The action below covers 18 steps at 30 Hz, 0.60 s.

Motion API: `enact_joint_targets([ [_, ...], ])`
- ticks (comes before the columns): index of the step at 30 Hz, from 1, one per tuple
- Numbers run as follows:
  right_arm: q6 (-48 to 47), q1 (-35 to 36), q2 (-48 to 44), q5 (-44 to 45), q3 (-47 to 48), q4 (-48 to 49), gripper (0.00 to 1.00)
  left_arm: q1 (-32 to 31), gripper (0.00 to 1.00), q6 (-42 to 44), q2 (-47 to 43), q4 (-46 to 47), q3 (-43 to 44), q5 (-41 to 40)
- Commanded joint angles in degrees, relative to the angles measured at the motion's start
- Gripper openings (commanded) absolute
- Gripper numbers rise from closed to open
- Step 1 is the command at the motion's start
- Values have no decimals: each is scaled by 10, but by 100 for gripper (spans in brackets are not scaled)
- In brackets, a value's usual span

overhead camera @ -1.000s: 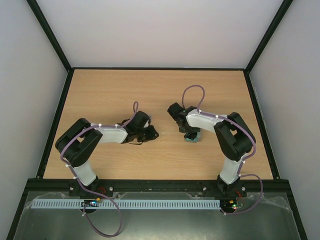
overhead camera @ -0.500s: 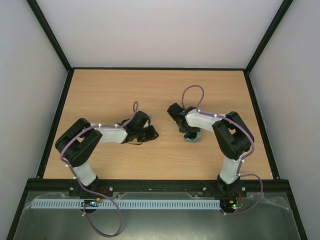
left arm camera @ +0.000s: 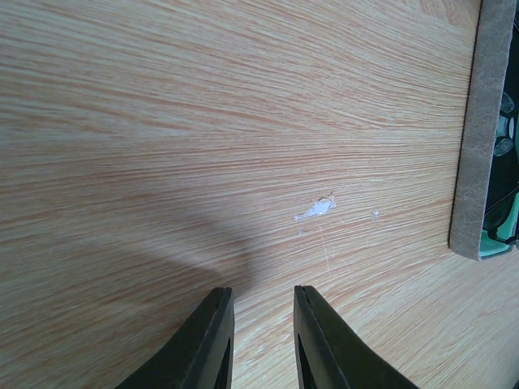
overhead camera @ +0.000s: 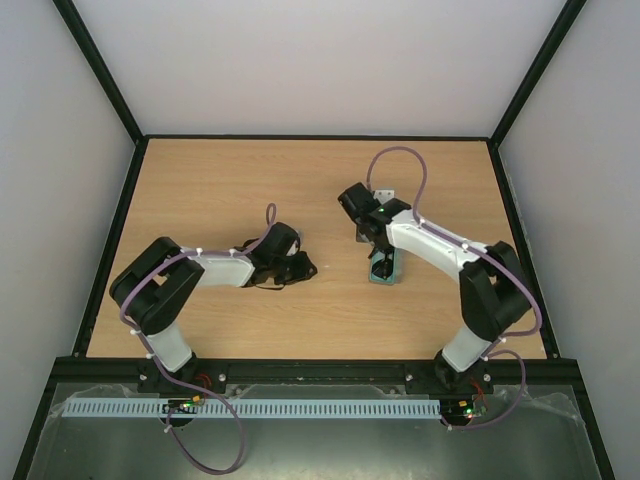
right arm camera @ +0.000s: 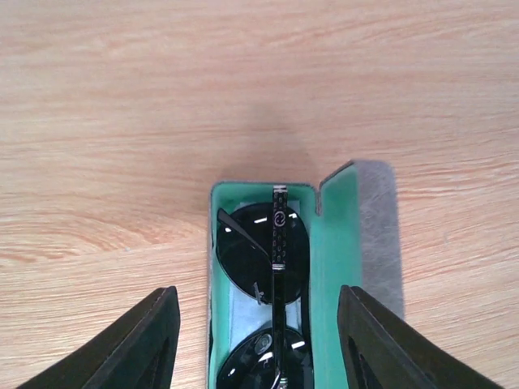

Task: Organize the sunglasses
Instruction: Adjust the sunglasses case at the center of the board.

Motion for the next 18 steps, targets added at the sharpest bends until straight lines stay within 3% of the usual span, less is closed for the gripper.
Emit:
enact_joint_targets([
  [1,-3,-11,-45,7,-1,-7,56,-7,24,-5,13,-1,6,-3],
  [3,-4,-48,-66,-24,-28,17,55,-11,24,-7,18,0,9,-4],
  [7,-4,-102,-125,-71,-85,73,43,-18,24,-10,29,4,20,-4],
  [12,2,-148,-194,-125,-144,127,19,-27,5,-12,87,15,74,23],
  [18,5,-183,-194,-188,-186,166,7,-47,2,-5,174,-6,180,32],
])
